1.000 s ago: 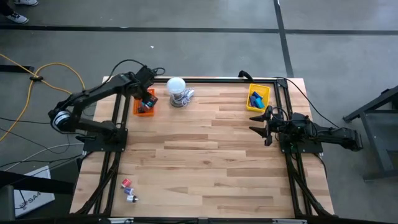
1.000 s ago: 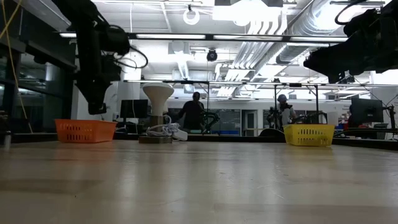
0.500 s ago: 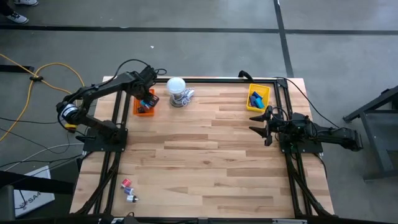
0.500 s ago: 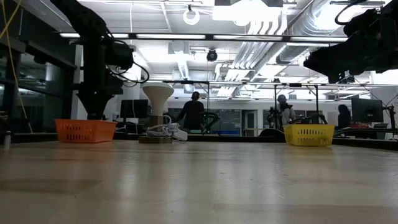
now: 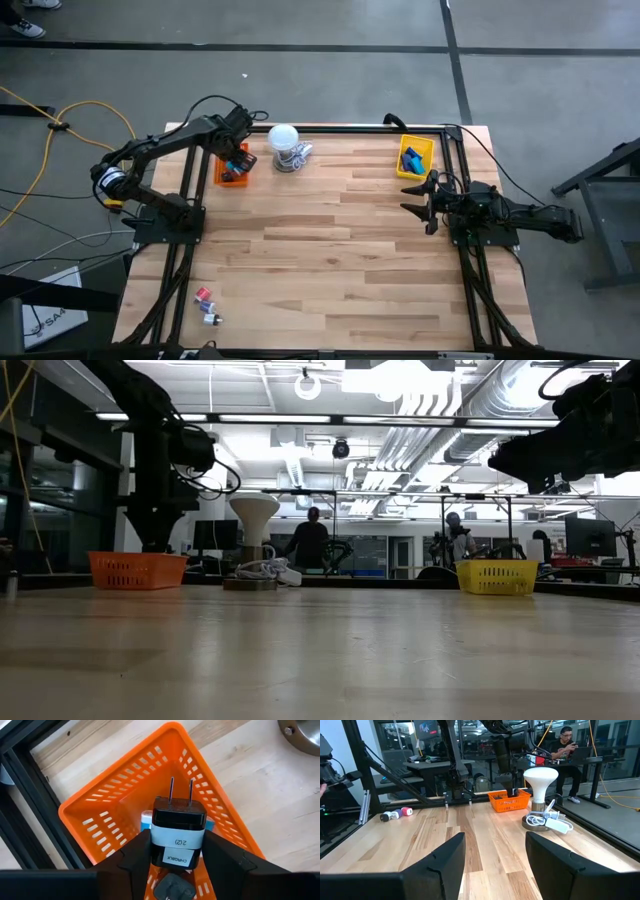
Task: Pick & Place Office items
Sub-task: Put the black charger adapter into the orange basket, then put the white charger adapter into the orange basket
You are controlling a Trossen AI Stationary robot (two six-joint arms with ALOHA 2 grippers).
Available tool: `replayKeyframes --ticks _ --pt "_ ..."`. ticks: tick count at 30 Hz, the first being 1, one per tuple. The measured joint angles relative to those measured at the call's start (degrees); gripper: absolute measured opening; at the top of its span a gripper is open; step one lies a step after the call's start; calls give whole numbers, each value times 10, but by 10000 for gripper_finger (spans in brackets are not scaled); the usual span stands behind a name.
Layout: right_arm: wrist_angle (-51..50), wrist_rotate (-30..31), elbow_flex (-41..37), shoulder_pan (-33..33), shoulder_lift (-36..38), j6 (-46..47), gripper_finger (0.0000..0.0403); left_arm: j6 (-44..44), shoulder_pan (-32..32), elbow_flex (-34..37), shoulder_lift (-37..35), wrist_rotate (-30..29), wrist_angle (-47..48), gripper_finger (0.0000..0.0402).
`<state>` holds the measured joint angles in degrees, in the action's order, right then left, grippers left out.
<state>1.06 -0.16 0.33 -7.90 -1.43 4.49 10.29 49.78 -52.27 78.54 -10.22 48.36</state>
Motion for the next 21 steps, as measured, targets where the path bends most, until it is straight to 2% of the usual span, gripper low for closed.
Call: replayKeyframes --ticks 7,21 --pt "0 0 0 0 0 0 195 4 0 0 0 4 -3 199" --pt "0 0 0 0 0 0 195 7 0 0 0 2 -5 203"
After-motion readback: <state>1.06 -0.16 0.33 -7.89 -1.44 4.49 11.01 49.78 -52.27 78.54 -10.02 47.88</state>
